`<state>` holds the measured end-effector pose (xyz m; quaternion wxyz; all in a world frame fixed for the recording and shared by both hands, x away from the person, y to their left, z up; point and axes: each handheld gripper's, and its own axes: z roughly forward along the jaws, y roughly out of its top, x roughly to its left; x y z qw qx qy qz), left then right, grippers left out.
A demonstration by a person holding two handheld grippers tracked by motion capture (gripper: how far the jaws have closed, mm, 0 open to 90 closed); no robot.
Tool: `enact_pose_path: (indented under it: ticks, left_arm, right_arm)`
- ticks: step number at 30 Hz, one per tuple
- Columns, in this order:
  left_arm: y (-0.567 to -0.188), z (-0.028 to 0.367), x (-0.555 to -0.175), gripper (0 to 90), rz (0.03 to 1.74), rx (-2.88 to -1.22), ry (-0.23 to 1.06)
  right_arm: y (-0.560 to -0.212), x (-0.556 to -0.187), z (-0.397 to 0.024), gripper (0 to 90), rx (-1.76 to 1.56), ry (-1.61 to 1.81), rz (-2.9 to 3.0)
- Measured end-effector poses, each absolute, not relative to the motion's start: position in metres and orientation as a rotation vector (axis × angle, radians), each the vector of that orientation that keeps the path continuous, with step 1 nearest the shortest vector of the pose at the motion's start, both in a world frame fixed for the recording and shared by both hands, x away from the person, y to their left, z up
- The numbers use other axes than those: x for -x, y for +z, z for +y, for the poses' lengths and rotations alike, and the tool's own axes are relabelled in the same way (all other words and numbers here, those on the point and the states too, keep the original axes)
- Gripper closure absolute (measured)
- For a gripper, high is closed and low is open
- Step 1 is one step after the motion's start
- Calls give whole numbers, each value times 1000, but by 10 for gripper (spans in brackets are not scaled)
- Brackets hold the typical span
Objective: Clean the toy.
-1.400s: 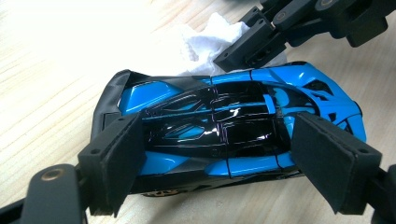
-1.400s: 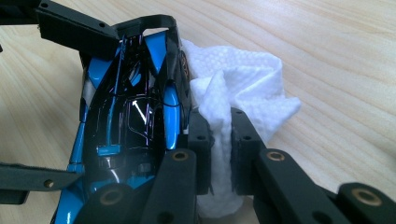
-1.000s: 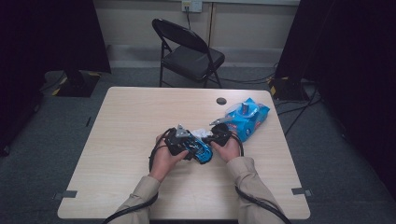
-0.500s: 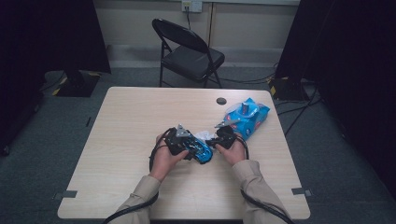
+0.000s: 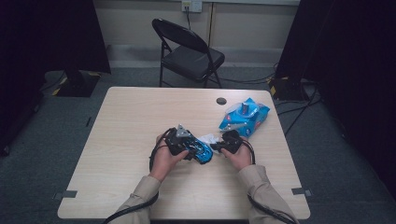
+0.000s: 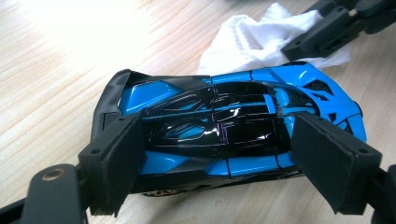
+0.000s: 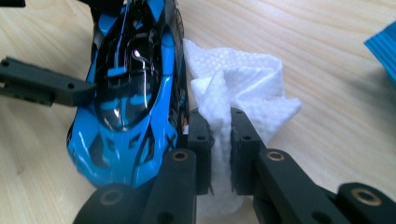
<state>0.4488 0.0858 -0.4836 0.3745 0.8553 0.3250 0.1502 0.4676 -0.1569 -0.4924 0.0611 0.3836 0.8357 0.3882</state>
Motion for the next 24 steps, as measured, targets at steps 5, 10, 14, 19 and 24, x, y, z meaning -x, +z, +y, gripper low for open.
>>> enact_pose_path:
  ticks: [5, 10, 14, 19, 24]
  left_arm:
    - [-484, 86, -449, 177, 834, -2189, 383]
    - [-484, 86, -449, 177, 834, -2189, 383]
    - [-483, 86, -449, 177, 832, -2192, 381]
    - [-484, 86, -449, 177, 832, -2190, 383]
    - [-484, 86, -449, 177, 833, -2188, 382]
  right_arm:
    - [-492, -462, -163, 819, -1150, 1168, 2553]
    - [-489, -454, -167, 816, -1141, 1178, 2560]
    - [-480, -451, -173, 817, -1149, 1217, 2534]
    - [-465, -454, -176, 817, -1162, 1254, 2475]
    - [-454, -464, -169, 816, -1166, 1279, 2418]
